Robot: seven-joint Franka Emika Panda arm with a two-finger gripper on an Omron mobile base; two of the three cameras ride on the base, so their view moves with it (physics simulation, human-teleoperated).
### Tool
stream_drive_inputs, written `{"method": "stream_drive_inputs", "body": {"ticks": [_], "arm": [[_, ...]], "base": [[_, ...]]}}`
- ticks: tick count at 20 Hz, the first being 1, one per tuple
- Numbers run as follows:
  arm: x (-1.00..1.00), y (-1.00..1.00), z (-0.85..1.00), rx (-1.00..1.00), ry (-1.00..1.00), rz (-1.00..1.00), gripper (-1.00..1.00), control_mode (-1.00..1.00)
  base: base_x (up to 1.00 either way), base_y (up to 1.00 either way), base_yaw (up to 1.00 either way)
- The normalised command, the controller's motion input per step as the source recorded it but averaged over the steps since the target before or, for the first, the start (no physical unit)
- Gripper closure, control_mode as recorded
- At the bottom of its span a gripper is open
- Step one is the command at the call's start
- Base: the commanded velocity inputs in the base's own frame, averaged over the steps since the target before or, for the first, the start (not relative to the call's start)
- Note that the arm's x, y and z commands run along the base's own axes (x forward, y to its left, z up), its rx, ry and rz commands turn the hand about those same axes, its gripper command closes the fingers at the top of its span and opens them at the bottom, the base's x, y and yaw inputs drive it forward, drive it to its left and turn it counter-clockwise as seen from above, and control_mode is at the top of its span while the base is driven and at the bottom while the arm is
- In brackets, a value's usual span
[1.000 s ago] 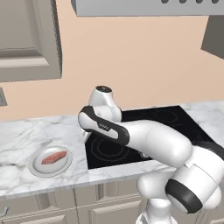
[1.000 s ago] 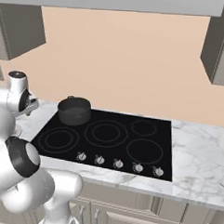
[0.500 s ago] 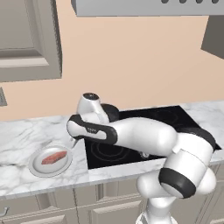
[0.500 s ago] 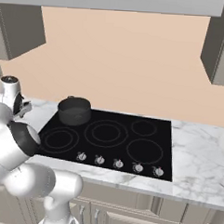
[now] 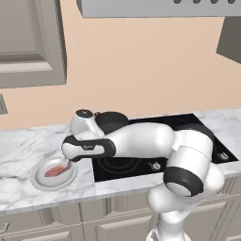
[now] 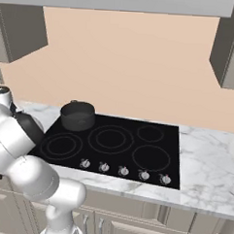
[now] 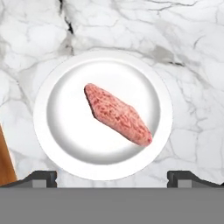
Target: Retrieve the frozen meat and place it in the pot on a burner. Then turn the burner on.
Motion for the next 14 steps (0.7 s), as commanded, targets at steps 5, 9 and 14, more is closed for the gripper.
{"method": "stream_drive_inputs", "body": {"ticks": [5, 9, 14], "arm": [[0.02, 0.25, -0.02, -0.05, 0.0, 0.0, -1.0, -1.0], [0.07, 0.28, -0.02, -0.08, 0.0, 0.02, -1.0, -1.0], [0.03, 0.07, -0.13, 0.0, 0.01, 0.03, -1.0, -1.0]], "base": [[0.0, 0.0, 0.0], [0.0, 0.0, 0.0], [0.0, 0.0, 0.0]]}}
